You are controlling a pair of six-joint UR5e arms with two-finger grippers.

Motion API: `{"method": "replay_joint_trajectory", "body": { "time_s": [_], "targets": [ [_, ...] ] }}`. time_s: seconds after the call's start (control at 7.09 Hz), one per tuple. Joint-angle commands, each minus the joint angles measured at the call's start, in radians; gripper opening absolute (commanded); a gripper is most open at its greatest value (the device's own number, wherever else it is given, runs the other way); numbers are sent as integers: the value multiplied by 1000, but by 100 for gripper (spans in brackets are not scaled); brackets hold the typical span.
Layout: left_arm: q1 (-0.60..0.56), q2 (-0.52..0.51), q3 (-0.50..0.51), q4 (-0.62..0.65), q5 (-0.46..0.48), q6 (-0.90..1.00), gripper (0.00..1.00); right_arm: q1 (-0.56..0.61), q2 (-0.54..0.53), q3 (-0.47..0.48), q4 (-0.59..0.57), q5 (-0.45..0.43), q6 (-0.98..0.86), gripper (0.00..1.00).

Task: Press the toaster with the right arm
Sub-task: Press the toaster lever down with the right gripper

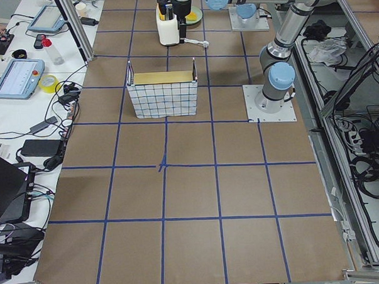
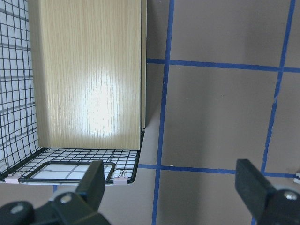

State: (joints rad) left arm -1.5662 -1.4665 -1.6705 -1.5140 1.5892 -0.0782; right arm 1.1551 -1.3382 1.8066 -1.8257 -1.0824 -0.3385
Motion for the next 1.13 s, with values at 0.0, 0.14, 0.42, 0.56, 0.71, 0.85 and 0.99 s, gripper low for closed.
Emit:
{"method": "replay_joint_trajectory", "body": {
  "time_s": [0.0,0.14,0.42,0.56,0.71,0.85,0.99],
  "targets": [
    [0,0,0,0,0,0,100,0,11,0,-20,-2,-1,0],
    [0,0,0,0,0,0,100,0,19,7,-24,-2,-1,0],
    [0,0,0,0,0,0,100,0,22,36,-75,-10,-1,0],
    [0,0,0,0,0,0,100,0,25,42,-89,-8,-1,0],
    [0,0,0,0,0,0,100,0,28,42,-92,-8,-1,0],
    [0,0,0,0,0,0,100,0,34,43,-96,-8,-1,0],
    [0,0,0,0,-2,0,100,0,34,49,-99,-8,-1,0]
  ]
}}
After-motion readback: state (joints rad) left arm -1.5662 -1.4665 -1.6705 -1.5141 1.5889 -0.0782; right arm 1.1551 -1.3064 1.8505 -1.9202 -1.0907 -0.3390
